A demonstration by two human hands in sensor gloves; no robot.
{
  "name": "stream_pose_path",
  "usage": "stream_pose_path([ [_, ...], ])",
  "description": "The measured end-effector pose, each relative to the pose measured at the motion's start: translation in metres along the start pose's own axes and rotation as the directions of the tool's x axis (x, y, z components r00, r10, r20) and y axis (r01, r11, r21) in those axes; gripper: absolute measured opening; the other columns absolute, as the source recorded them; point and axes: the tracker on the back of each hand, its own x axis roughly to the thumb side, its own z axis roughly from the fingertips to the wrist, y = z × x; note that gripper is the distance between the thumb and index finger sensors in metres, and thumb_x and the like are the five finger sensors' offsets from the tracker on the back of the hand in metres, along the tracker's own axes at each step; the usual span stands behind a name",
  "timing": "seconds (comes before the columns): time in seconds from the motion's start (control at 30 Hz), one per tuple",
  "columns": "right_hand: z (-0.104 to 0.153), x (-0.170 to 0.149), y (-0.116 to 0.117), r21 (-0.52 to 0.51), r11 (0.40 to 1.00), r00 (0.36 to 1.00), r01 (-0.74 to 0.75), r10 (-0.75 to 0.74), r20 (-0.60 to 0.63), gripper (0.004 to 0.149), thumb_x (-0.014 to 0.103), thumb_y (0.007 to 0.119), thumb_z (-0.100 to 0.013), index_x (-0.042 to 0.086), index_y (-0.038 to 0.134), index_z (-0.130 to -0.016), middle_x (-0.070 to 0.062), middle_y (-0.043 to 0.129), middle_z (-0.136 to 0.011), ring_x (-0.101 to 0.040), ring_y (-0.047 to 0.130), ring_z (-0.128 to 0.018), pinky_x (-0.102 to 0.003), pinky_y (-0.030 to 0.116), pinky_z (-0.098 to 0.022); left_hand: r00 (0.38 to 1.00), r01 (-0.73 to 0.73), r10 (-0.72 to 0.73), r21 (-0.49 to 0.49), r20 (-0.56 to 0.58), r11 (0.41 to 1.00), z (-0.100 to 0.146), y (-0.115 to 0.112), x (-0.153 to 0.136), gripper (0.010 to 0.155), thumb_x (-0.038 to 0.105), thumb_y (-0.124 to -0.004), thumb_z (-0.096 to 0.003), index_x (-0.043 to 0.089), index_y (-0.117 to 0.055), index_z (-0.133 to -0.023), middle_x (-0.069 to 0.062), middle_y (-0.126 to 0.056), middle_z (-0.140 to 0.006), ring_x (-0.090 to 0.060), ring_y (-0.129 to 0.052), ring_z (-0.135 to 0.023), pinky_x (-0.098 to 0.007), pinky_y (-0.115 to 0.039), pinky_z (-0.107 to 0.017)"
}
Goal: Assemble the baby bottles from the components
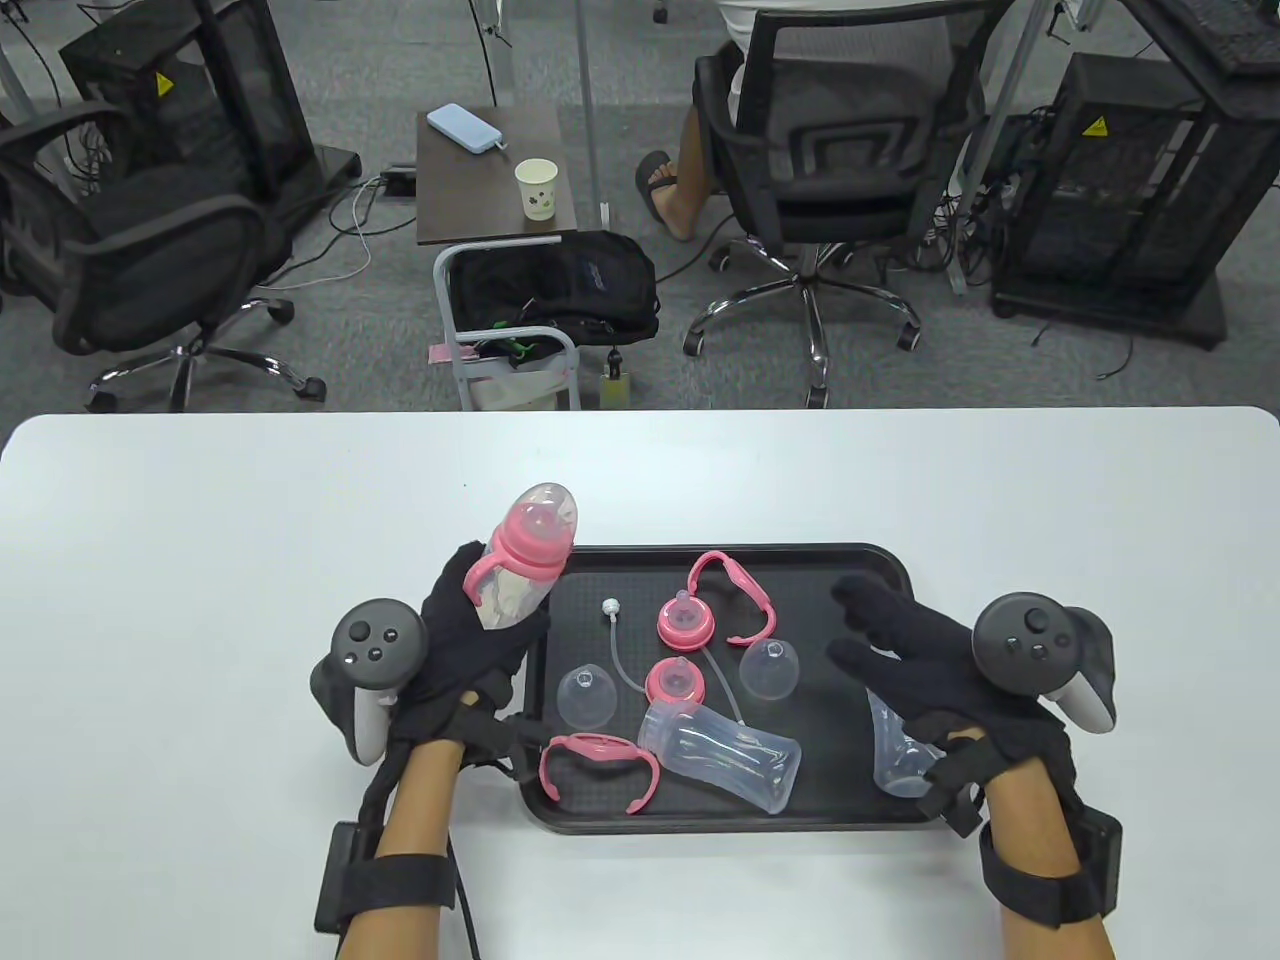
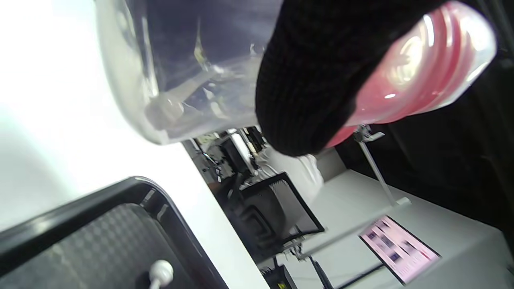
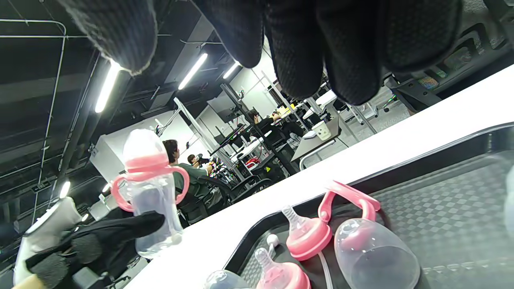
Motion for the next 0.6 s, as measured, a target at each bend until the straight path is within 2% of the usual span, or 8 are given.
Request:
stream_pose_path([
  [0.1,0.002,-0.007,-0.002,-0.012,1.000,1.000,0.013,-0.013,-0.020,0.077,0.060,0.070,-0.058,0.009,0.055,-0.114,-0.033,0.071,-0.105,-0.059,0.078,-0.085,-0.071,0.065,-0.059,0.994,-0.048,0.050,0.022,-0.095,0.999,-0.021,-0.001,-0.022,0.096,0.045,-0.107,-0.0363,0.035,-0.050,-0.113,0.001,-0.066,-0.114,-0.035,-0.070,-0.110,-0.058,-0.051,-0.078],
  [0.17,0.003,-0.011,-0.004,-0.014,1.000,0.999,0.016,-0.017,-0.035,0.077,0.060,0.070,-0.059,0.009,0.055,-0.114,-0.033,0.071,-0.105,-0.058,0.078,-0.086,-0.071,0.065,-0.059,0.989,-0.031,0.035,0.032,-0.141,0.999,-0.032,-0.003,-0.036,0.095,0.045,-0.108,-0.0356,0.036,-0.052,-0.112,0.001,-0.067,-0.114,-0.034,-0.070,-0.110,-0.057,-0.052,-0.078],
  [0.33,0.003,-0.015,-0.005,-0.018,1.000,0.999,0.013,-0.014,-0.051,0.077,0.060,0.070,-0.059,0.009,0.055,-0.114,-0.033,0.071,-0.105,-0.059,0.078,-0.085,-0.071,0.065,-0.059,0.974,-0.031,0.038,0.034,-0.224,0.999,-0.047,-0.009,-0.063,0.095,0.045,-0.108,-0.0354,0.037,-0.052,-0.112,0.002,-0.067,-0.115,-0.033,-0.068,-0.111,-0.056,-0.052,-0.078],
  [0.53,-0.001,-0.020,-0.001,0.004,1.000,0.997,0.001,-0.001,-0.071,0.077,0.060,0.070,-0.059,0.009,0.055,-0.114,-0.033,0.071,-0.105,-0.059,0.078,-0.085,-0.071,0.065,-0.059,0.975,-0.017,0.029,0.054,-0.221,0.998,-0.057,-0.013,-0.078,0.095,0.047,-0.108,-0.0346,0.040,-0.052,-0.111,0.004,-0.067,-0.115,-0.030,-0.066,-0.111,-0.054,-0.051,-0.078],
  [0.6,-0.001,-0.021,-0.001,0.005,1.000,0.997,-0.001,0.002,-0.075,0.077,0.060,0.070,-0.059,0.009,0.056,-0.114,-0.033,0.071,-0.105,-0.059,0.078,-0.085,-0.072,0.065,-0.059,0.971,-0.049,0.054,0.028,-0.231,0.998,-0.058,-0.016,-0.085,0.094,0.048,-0.107,-0.0355,0.040,-0.051,-0.111,0.004,-0.066,-0.116,-0.029,-0.065,-0.111,-0.054,-0.049,-0.078],
])
